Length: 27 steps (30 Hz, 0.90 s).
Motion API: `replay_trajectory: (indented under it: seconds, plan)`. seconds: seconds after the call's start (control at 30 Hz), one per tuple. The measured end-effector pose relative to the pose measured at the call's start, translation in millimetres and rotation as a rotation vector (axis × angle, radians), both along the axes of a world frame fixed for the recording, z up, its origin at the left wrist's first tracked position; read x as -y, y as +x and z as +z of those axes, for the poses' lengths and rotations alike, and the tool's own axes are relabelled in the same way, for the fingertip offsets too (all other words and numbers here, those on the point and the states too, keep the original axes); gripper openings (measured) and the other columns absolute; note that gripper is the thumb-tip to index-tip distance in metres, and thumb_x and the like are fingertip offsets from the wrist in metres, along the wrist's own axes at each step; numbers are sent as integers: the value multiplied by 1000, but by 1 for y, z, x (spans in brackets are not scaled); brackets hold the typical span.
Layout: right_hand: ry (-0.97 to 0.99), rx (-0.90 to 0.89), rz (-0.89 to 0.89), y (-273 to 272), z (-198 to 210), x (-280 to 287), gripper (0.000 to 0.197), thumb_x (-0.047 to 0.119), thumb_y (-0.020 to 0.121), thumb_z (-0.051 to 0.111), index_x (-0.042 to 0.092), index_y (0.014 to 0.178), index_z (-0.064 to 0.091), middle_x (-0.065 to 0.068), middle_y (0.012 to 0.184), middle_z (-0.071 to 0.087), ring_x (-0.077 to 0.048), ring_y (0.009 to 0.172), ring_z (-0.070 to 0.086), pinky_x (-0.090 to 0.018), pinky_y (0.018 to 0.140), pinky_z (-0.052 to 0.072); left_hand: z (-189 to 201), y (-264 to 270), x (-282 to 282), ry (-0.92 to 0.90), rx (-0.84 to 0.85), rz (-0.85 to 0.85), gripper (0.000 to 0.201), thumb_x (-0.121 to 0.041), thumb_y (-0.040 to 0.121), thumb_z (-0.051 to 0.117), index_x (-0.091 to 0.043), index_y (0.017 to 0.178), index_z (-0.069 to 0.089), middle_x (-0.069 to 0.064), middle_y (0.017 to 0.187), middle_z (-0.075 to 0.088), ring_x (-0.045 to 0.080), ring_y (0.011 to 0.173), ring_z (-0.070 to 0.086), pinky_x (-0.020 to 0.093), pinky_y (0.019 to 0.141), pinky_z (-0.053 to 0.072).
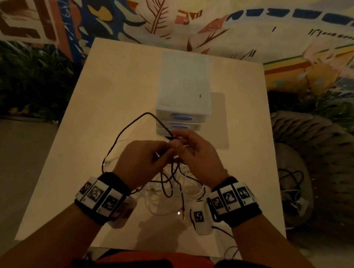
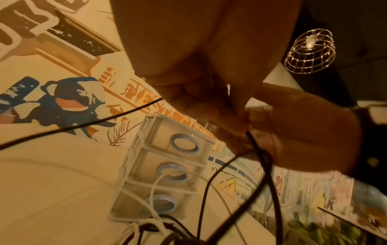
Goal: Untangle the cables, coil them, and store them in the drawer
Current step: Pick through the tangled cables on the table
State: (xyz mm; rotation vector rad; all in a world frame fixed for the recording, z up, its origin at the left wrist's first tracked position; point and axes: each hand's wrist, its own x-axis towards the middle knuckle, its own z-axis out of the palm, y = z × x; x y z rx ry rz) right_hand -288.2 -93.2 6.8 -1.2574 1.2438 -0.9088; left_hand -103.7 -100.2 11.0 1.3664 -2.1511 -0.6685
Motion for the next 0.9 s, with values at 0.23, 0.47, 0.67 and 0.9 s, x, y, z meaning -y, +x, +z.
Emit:
replay_trajectory:
  seconds: [0.23, 0.47, 0.67, 0.9]
  plan:
    - [-58, -448, 299, -13, -29, -19, 28, 46, 97, 61, 22, 101, 74, 3, 92, 75, -9, 87, 69, -39, 84, 55, 21, 12, 15, 20, -267, 265, 20, -35, 105, 48, -22, 96, 61, -11, 78, 70, 6, 47, 63, 23, 47, 50]
    - [-12, -387, 216, -35, -35, -21, 27, 32, 107, 45, 23, 93, 66, 2, 81, 71, -11, 75, 68, -42, 81, 57, 29, 24, 25, 73, -445, 376, 30, -35, 108, 41, -15, 98, 61, -3, 74, 73, 18, 45, 63, 23, 47, 47]
    - [-146, -165, -336, -65, -14, -6, 32, 29, 109, 36, 23, 84, 55, 11, 55, 39, -8, 51, 36, -27, 51, 35, -3, 60, 24, -31, -141, 503, 27, -48, 100, 53, -23, 92, 54, -8, 70, 64, 9, 56, 61, 35, 57, 49]
    - [-318, -81, -557, -105, 13, -2, 34, 34, 108, 38, 26, 80, 55, -3, 56, 35, -15, 50, 32, -29, 48, 29, -73, 101, 22, 391, 254, 389, 79, -69, 76, 71, -41, 143, 38, -4, 111, 56, 19, 94, 61, 40, 84, 54]
